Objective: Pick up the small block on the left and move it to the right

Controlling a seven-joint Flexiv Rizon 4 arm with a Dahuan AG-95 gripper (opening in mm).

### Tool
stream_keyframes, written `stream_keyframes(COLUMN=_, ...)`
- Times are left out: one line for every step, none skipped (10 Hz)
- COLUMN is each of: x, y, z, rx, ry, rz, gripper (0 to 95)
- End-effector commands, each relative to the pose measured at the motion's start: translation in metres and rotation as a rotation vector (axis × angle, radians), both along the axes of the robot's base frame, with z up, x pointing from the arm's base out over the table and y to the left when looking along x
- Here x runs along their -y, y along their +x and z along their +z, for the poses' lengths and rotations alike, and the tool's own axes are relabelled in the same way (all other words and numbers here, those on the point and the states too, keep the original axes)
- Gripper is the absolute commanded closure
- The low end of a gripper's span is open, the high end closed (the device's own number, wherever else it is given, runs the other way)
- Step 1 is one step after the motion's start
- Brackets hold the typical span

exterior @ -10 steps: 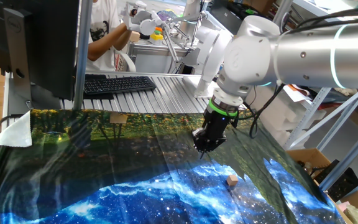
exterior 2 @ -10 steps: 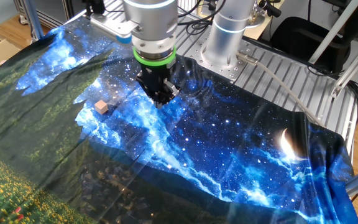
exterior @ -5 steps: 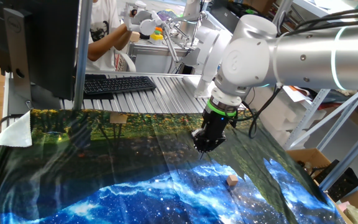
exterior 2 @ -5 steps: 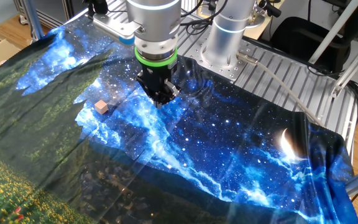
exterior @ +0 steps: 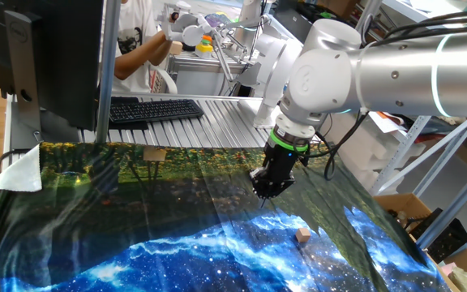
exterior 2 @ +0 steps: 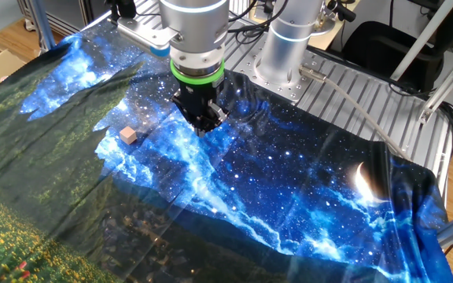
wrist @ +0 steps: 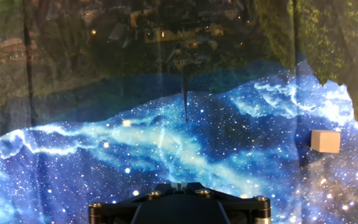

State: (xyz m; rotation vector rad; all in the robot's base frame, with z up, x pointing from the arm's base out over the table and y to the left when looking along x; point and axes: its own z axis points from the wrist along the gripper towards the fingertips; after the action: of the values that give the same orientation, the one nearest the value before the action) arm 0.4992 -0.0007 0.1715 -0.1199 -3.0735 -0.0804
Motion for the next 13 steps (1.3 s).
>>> stream_keyframes(x=0.000, y=0.000, z=0.000, rx=0.001, ry=-0.001, rz=0.000, gripper=95.0)
stream_keyframes(x=0.000, y=0.000, z=0.000, rx=0.001, ry=-0.001, rz=0.000, gripper=95.0)
stream_keyframes(x=0.000, y=0.000, z=0.000, rx=0.001, ry=-0.001, rz=0.000, gripper=95.0)
stream_keyframes(x=0.000, y=0.000, z=0.000, rx=0.001, ry=-0.001, rz=0.000, gripper=95.0)
stream_keyframes(x=0.000, y=0.000, z=0.000, rx=0.001, ry=-0.001, rz=0.000, gripper=95.0)
stream_keyframes(x=0.000, y=0.000, z=0.000, rx=0.001, ry=-0.001, rz=0.000, gripper=95.0)
stream_keyframes(x=0.000, y=0.000, z=0.000, rx=0.001, ry=-0.001, rz=0.000, gripper=95.0)
stream_keyframes(x=0.000, y=0.000, z=0.000, rx=0.001, ry=-0.001, rz=0.000, gripper=95.0)
stream_keyframes(x=0.000, y=0.000, z=0.000, rx=0.001, ry=-0.001, rz=0.000, gripper=95.0)
stream_keyframes(x=0.070, y=-0.001, z=-0.031, rx=0.015, ry=-0.060, rz=0.023, gripper=95.0)
stream_keyframes(x=0.079, y=0.001, z=-0.033, rx=0.014, ry=-0.058, rz=0.030, gripper=95.0)
stream_keyframes(x=0.082, y=0.002, z=-0.033, rx=0.014, ry=-0.062, rz=0.033, gripper=95.0)
stream_keyframes(x=0.085, y=0.002, z=-0.032, rx=0.012, ry=-0.068, rz=0.036, gripper=95.0)
